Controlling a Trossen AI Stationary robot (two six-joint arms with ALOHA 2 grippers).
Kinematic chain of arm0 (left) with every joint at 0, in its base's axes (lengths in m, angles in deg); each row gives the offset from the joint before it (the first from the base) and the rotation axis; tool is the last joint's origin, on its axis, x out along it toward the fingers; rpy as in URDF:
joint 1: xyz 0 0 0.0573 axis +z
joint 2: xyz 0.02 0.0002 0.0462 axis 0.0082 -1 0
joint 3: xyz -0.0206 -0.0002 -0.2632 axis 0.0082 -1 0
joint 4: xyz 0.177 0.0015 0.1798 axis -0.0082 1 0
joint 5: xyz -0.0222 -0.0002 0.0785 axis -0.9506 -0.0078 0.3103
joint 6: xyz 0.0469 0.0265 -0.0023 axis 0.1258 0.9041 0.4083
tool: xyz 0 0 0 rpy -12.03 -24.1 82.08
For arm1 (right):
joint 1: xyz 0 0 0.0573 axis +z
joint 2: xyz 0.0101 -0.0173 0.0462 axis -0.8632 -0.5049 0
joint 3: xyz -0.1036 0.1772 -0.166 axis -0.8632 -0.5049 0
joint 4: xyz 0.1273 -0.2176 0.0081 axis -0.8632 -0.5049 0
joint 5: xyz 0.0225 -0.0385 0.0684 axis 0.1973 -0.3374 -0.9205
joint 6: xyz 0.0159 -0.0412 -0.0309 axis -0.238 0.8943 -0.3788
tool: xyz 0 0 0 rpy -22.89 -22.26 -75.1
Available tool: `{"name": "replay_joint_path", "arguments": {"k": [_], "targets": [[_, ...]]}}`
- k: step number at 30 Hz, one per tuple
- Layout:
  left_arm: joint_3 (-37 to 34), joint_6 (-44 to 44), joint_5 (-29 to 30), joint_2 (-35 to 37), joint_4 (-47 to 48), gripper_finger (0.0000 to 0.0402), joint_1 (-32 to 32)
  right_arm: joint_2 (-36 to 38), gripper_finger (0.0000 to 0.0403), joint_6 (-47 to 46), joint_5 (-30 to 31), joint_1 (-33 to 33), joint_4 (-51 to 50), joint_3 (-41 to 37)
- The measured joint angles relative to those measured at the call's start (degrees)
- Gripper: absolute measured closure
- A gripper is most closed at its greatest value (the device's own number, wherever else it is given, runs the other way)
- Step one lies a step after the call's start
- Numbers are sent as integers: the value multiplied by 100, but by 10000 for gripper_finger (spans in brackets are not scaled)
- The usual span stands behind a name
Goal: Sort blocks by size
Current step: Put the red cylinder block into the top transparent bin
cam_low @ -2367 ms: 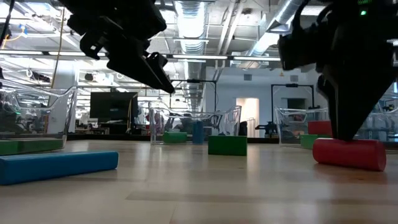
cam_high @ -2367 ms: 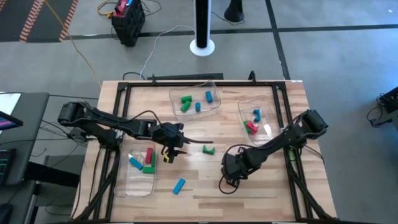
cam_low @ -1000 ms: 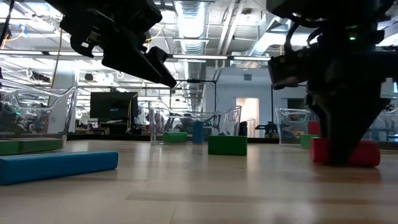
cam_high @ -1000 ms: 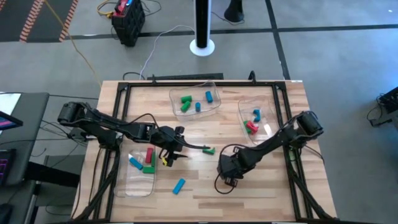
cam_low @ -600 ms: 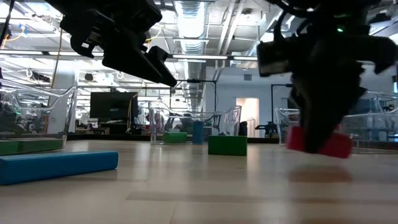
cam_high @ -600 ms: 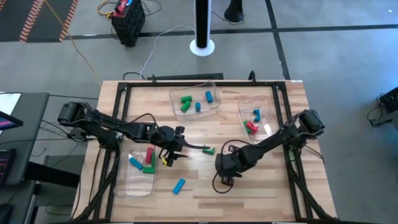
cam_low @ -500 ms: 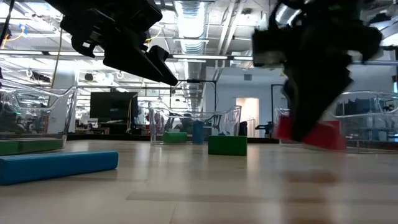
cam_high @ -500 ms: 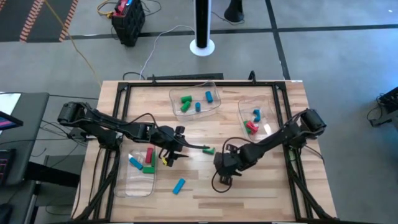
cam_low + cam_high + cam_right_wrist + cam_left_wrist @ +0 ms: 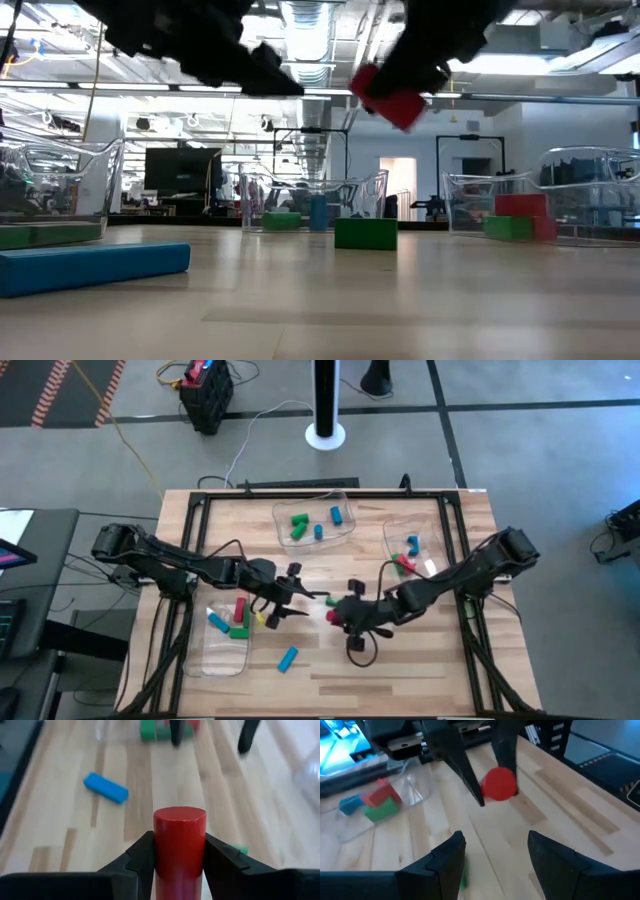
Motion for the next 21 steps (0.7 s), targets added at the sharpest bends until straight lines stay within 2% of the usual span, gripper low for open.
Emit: {"name": "replay_joint_path", "arguments": {"k": [8,14,18,21], "targets": [[0,-27,-2,-2,-523,191,13,68,238,947,28,-88,790,4],[0,135,-19,84,-703,191,13,68,238,1004,23,-138,736,4],[0,254,-326,116,-769,191,1,68,238,1004,23,-141,737,4],[0,303,-324,116,-796,190,-31,68,236,1022,21,-149,836,4]]}}
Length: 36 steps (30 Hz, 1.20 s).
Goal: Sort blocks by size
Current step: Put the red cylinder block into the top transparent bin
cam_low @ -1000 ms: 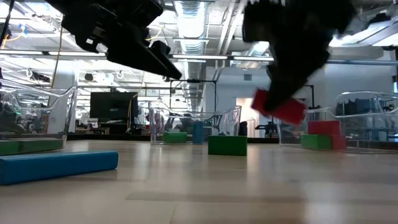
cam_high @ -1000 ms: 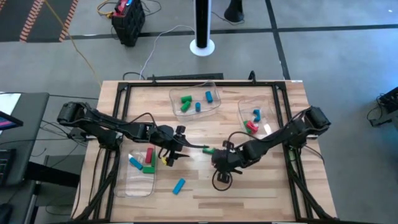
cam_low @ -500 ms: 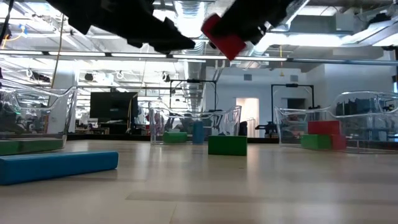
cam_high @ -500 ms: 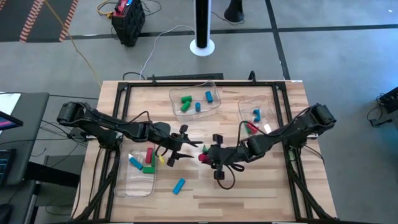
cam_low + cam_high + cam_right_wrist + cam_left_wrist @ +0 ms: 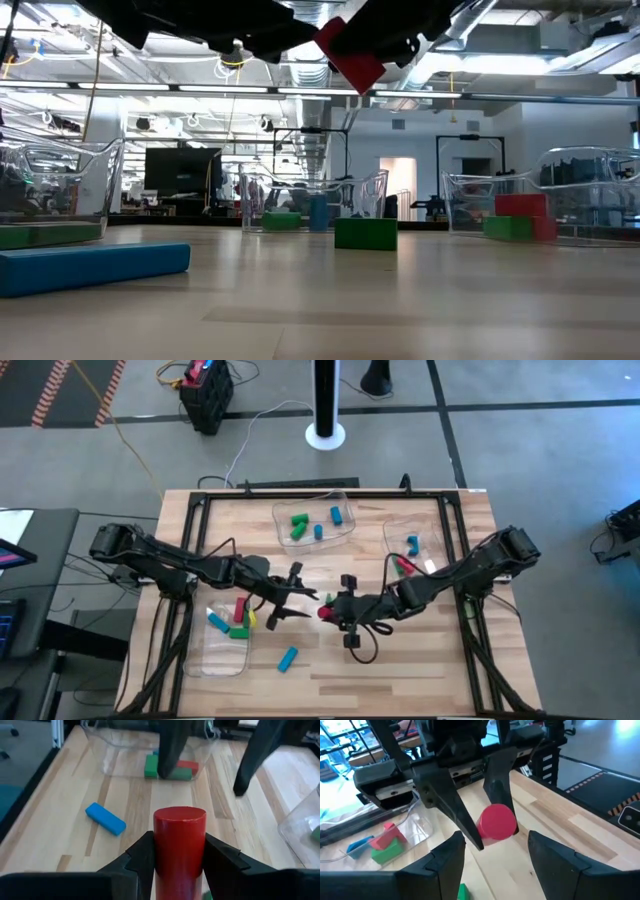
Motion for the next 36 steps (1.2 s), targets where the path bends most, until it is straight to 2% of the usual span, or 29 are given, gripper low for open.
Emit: {"name": "replay_joint_path", "arguments": {"k": [13,24,30,36], "targets": [[0,476,62,0,-55,190,-174,-2,235,-7,-81,-101,250,0],[0,1306,1081,-1,-174,187,-487,-22,235,-66,-651,-249,383,0],[4,1367,1034,-2,-157,156,-487,-22,234,-81,-704,-258,403,0],[7,1397,770,-9,97,148,-481,-22,234,-162,-1124,-416,450,0]]}}
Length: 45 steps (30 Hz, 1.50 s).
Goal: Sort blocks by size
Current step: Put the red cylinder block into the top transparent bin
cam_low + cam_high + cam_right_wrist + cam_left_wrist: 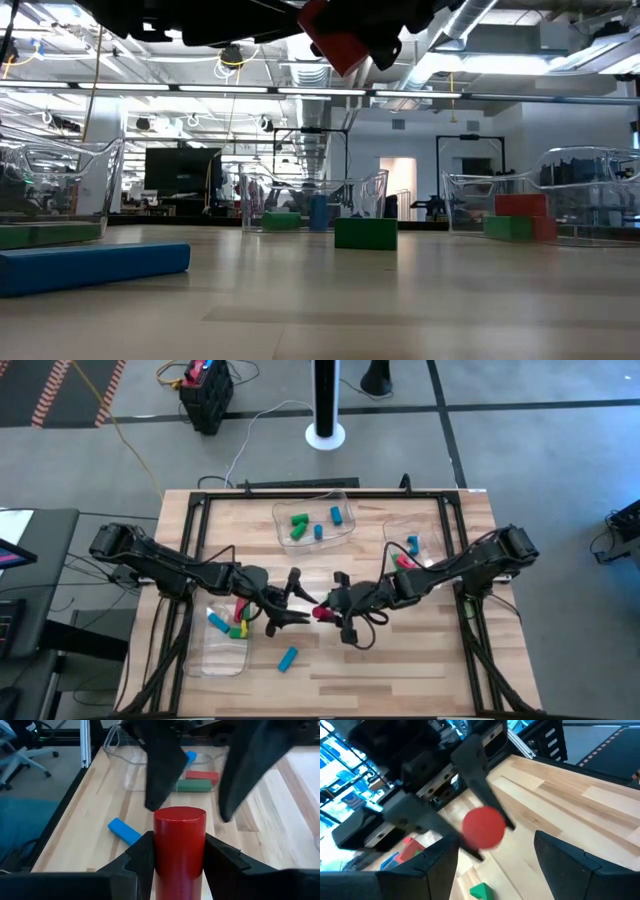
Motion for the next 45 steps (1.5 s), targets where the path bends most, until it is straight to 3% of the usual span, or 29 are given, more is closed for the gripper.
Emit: {"name": "replay_joint_path", "arguments": {"k": [12,27,41,45], "targets": [[241,273,85,-72,168,148,4,0,234,-70,-742,-294,193,0],[1003,511,-103,-538,1131,151,37,-9,234,-69,-966,-367,86,-7],[1075,983,-303,-538,1256,256,46,-4,234,-52,-1001,-360,58,0],[1075,1040,-315,-538,1255,269,44,-4,234,-57,-1047,-360,58,0]]}}
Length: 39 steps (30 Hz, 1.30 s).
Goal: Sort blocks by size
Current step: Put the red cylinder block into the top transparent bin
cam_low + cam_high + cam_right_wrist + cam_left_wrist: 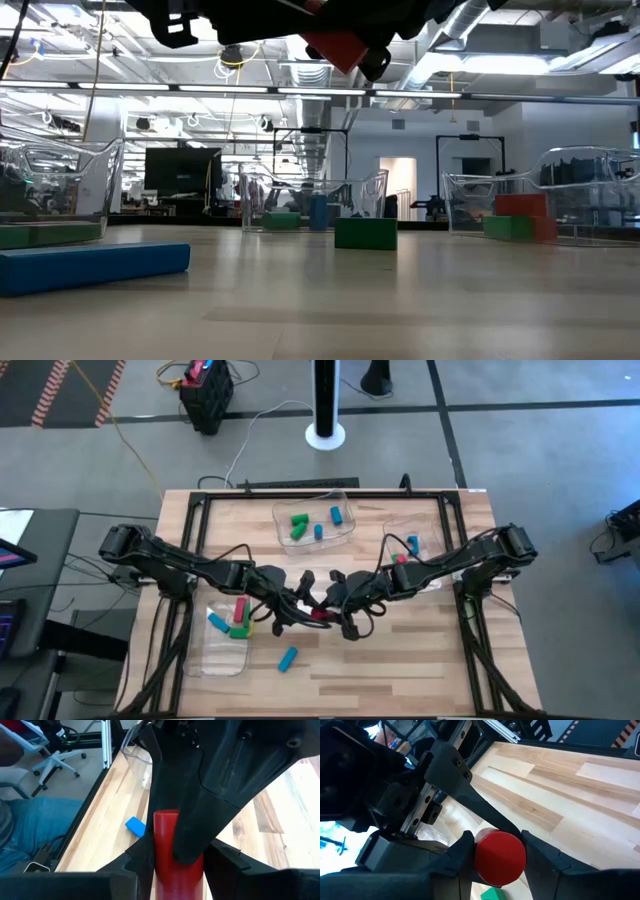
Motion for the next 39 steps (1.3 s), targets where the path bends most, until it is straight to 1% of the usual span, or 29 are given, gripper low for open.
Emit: {"name": "replay_joint_path", "arguments": {"k": [7,13,16,22,26,35,39], "targets": [[0,68,7,0,37,270,9,0,234,-13,0,2,-48,0],[0,120,149,0,183,272,8,4,231,16,27,-2,-190,0],[-2,108,160,2,291,272,9,21,214,35,81,-2,-355,6],[-18,99,168,4,376,272,12,26,166,45,102,4,-506,0],[-17,109,328,24,521,272,19,26,154,44,219,2,-739,0],[-17,-28,633,381,972,273,379,72,153,-252,861,2,-1435,0],[-15,-143,1106,583,1194,273,652,214,152,-475,1229,23,-1810,0]]}}
